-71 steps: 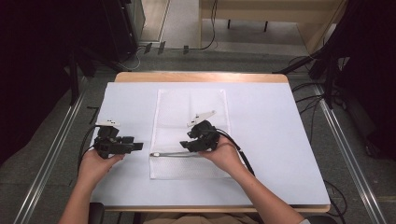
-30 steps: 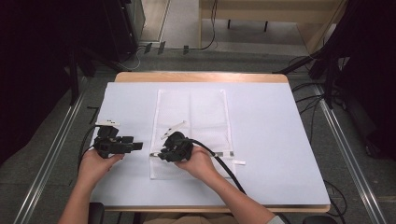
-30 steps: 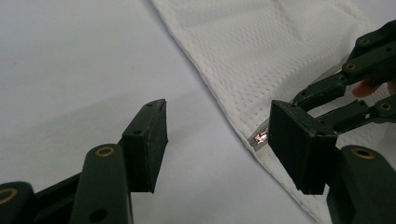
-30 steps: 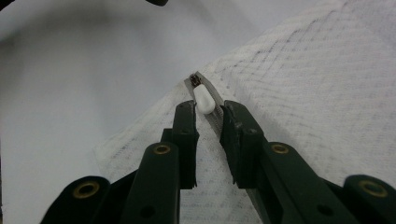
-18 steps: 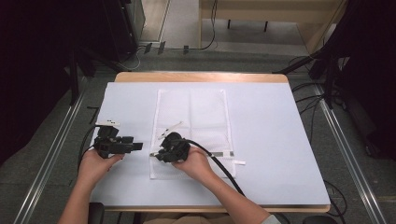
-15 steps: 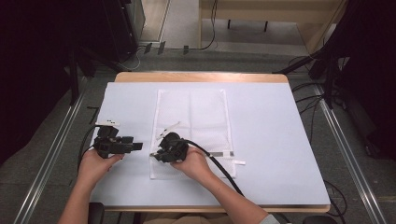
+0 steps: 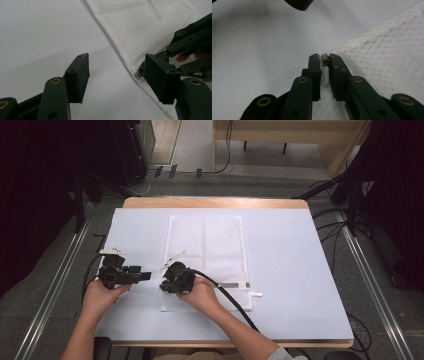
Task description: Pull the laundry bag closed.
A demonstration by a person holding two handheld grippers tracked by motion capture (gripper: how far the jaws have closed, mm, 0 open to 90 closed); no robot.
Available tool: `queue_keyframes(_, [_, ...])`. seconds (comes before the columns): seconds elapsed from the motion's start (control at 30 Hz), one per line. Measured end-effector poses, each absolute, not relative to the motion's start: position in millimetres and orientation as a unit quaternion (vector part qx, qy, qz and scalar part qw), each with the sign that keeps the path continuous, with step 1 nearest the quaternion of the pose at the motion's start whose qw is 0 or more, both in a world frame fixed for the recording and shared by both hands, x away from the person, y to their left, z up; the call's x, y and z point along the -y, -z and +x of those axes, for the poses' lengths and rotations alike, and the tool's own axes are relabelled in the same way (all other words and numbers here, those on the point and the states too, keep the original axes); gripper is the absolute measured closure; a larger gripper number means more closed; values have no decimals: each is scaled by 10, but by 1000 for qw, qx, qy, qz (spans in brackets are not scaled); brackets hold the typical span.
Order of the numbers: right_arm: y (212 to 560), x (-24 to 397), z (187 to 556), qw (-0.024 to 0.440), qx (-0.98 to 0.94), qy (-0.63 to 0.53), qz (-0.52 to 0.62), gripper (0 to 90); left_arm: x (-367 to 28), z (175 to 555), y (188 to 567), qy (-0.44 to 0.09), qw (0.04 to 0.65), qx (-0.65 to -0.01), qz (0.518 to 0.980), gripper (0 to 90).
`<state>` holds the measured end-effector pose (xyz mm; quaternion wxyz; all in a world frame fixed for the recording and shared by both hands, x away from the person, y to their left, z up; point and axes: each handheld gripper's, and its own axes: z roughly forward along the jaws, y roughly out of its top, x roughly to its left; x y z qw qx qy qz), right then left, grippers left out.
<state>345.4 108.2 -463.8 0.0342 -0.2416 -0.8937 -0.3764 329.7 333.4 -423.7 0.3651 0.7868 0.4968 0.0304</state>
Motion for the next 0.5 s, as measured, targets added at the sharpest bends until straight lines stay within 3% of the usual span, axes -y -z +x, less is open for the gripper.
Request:
queue_keyframes(0.23, [4640, -1096, 3397, -3, 900, 373, -224, 876, -3323, 3293, 4236, -30, 368, -495, 787, 385])
queue_keyframes(0.5, [4541, -1032, 3445, 3, 897, 382, -222, 881, -3287, 3286, 4237, -25, 372, -481, 793, 395])
